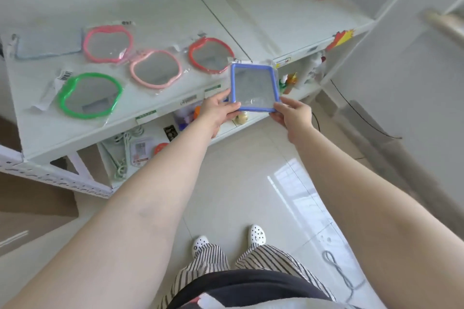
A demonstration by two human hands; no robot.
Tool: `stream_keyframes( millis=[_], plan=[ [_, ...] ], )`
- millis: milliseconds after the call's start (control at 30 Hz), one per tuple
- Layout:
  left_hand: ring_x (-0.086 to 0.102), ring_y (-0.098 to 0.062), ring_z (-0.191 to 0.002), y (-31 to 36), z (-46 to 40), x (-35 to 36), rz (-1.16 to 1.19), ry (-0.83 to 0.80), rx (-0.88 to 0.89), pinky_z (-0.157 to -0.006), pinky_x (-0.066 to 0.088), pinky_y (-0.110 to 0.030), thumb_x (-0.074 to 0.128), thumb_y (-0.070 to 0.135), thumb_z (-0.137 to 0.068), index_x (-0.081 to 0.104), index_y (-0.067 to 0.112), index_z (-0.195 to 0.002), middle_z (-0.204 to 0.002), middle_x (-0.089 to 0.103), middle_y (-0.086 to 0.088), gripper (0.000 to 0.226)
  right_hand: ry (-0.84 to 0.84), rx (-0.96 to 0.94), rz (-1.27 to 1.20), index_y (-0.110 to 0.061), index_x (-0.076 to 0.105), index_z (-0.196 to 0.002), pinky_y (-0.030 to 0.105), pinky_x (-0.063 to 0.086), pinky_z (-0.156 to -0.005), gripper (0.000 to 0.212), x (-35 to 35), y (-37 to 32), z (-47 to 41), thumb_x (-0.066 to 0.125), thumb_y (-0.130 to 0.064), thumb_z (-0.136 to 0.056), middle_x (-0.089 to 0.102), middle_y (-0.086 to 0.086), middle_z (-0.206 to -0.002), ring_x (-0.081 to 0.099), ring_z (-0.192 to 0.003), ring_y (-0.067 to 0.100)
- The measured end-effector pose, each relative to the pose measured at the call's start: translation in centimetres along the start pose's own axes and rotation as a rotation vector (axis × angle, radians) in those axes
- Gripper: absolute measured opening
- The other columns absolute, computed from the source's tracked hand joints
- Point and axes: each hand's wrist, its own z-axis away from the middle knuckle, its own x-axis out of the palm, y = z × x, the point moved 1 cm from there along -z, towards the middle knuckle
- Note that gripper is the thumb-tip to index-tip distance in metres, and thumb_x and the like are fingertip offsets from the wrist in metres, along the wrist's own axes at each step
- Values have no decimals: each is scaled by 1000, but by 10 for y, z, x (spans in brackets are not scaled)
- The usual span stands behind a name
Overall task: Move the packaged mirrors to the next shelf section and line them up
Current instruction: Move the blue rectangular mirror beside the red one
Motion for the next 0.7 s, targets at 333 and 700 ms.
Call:
stream_keyframes(
  millis=[333, 700],
  plan=[
    [62, -8, -76, -65, -15, 133, -131, -83, -74, -70, 57, -15, 61, -5, -87, 42, 10, -143, -86, 65, 0, 61, -11, 40, -20, -2, 57, -128, 23, 59, -79, 47, -161, 19, -27, 69, -3, -83, 69, 16, -103, 72, -73, 17],
    [65, -13, -85, -119, -45, 309, -186, -121, -114, -88, 54, -27, 61, -3, -87, 46, 16, -140, -116, 66, -10, 59, -18, 48, 44, -3, 58, -127, 19, 59, -75, 47, -337, -7, -96, 71, -1, -81, 68, 1, -90, 71, -75, 14]
  ],
)
